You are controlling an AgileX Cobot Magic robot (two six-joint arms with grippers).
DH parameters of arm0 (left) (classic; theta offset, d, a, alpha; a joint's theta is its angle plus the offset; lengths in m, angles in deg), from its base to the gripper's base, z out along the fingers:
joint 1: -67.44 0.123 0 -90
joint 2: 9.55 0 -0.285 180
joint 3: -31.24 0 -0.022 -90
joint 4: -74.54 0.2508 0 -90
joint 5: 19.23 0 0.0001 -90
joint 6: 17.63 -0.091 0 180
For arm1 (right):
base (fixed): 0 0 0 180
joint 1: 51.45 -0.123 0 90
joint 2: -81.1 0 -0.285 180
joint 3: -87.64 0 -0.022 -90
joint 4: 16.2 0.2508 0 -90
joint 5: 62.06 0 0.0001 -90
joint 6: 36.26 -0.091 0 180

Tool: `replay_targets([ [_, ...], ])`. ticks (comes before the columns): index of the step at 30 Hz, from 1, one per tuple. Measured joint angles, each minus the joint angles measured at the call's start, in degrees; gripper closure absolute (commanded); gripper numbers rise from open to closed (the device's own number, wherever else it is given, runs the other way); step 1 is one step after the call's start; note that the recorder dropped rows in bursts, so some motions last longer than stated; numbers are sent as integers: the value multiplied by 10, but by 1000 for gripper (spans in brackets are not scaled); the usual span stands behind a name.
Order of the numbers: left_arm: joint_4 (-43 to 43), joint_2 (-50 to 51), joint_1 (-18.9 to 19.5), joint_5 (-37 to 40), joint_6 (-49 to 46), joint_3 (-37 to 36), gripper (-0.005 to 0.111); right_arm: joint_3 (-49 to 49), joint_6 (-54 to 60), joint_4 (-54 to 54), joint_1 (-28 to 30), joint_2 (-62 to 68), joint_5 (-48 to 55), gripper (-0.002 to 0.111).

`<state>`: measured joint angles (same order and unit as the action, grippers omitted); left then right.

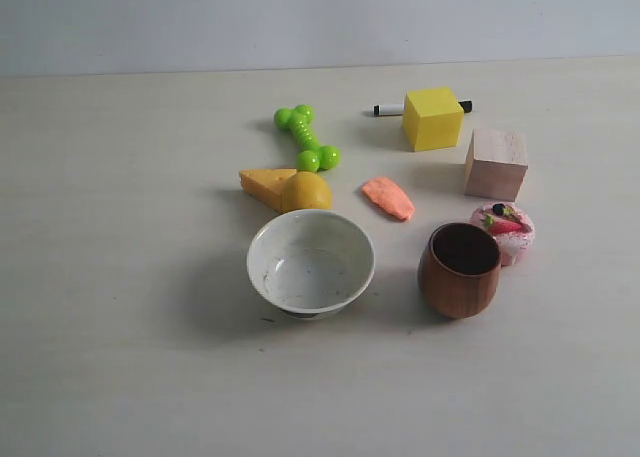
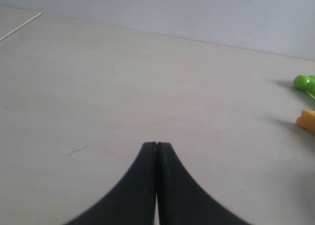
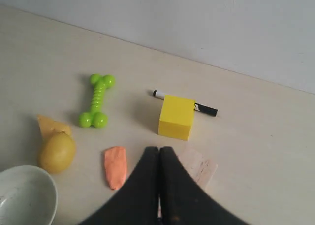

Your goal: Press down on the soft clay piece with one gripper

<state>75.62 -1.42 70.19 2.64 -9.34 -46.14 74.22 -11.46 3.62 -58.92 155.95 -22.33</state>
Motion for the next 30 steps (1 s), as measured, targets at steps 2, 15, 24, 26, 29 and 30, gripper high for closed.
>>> replay_targets([
  [2, 0, 0, 0, 0, 0, 0, 107, 3, 0, 3, 0, 11, -19, 108],
  [15, 0, 0, 0, 0, 0, 0, 107, 4, -12, 51, 0, 22, -97, 108],
  [24, 0, 0, 0, 0, 0, 0, 107, 75, -31, 64, -54, 152, -12, 108],
  [26, 0, 0, 0, 0, 0, 0, 107, 109, -85, 8, -85, 189, 19, 108],
  [29, 0, 0, 0, 0, 0, 0, 107, 165, -176, -98, -121, 247, 70, 108],
  [30, 0, 0, 0, 0, 0, 0, 107, 191, -189, -110, -127, 271, 88, 108],
])
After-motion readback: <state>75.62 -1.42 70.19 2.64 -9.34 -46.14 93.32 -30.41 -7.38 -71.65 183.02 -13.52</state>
